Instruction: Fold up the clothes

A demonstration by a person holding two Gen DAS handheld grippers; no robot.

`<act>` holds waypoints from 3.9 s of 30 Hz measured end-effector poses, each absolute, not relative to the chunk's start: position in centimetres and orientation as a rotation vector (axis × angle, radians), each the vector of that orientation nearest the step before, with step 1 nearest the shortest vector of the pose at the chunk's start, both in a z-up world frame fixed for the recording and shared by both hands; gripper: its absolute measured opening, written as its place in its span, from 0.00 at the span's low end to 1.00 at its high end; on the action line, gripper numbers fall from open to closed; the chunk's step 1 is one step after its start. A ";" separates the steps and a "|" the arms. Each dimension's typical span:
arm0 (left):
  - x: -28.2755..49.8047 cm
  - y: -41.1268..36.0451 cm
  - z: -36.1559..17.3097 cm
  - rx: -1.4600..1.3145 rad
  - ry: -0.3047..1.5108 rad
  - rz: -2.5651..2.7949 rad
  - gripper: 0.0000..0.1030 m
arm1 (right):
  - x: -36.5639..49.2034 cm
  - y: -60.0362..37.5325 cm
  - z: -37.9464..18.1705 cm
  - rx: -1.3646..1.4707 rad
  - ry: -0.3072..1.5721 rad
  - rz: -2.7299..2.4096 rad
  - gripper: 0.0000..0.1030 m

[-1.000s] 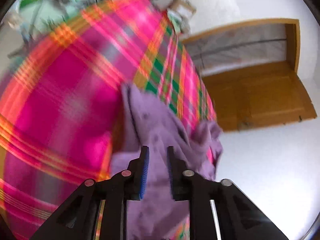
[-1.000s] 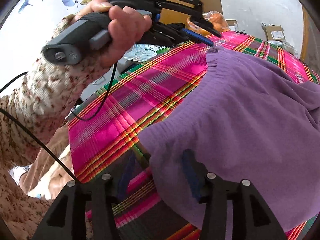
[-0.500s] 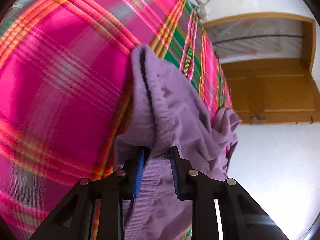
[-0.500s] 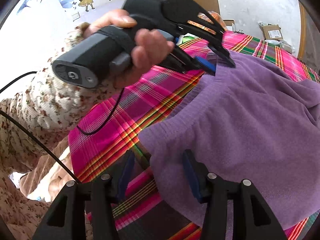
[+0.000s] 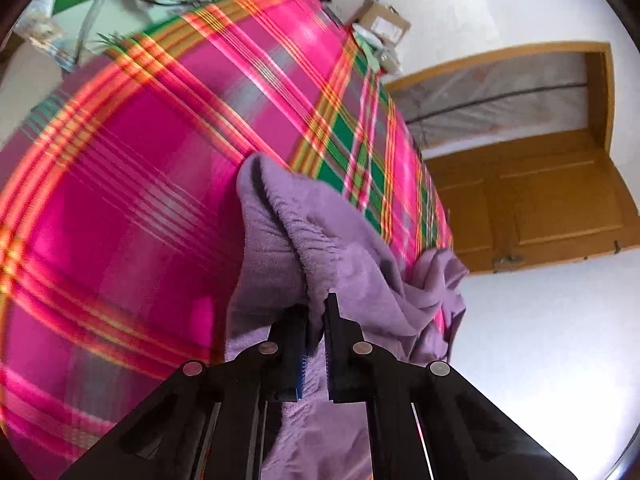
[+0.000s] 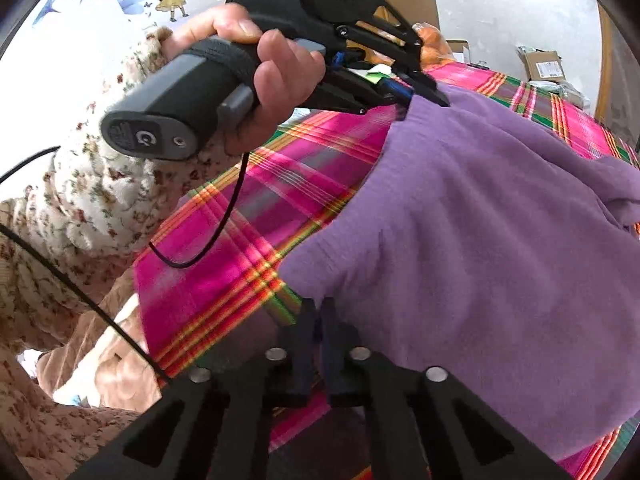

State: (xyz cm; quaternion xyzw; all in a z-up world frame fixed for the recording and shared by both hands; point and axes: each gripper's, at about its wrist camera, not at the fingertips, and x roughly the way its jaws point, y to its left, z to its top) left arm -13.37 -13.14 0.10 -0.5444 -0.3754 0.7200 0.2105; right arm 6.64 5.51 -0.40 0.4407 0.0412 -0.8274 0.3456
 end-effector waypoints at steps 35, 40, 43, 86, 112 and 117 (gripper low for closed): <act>-11.4 -19.2 2.3 -1.386 -1.113 2.103 0.07 | 4.8 1.2 0.7 1.096 0.066 -1.945 0.02; -11.2 -21.2 -1.9 -1.508 -1.195 2.069 0.07 | 4.7 0.3 -1.4 1.193 0.098 -1.861 0.02; -11.2 -22.1 -3.5 -1.547 -1.254 2.038 0.06 | 4.1 0.5 -2.1 1.238 0.053 -1.855 0.05; 1.9 -20.6 -2.4 -1.675 -1.190 2.120 0.37 | 6.1 34.9 -0.2 1.401 -0.461 -3.080 0.46; 2.7 -18.1 -3.9 -1.651 -1.518 2.029 0.12 | 3.3 34.0 -0.2 1.445 -0.229 -3.070 0.02; 1.9 -18.2 -3.4 -1.603 -1.546 2.048 0.11 | 4.7 34.4 0.6 1.387 -0.265 -3.077 0.02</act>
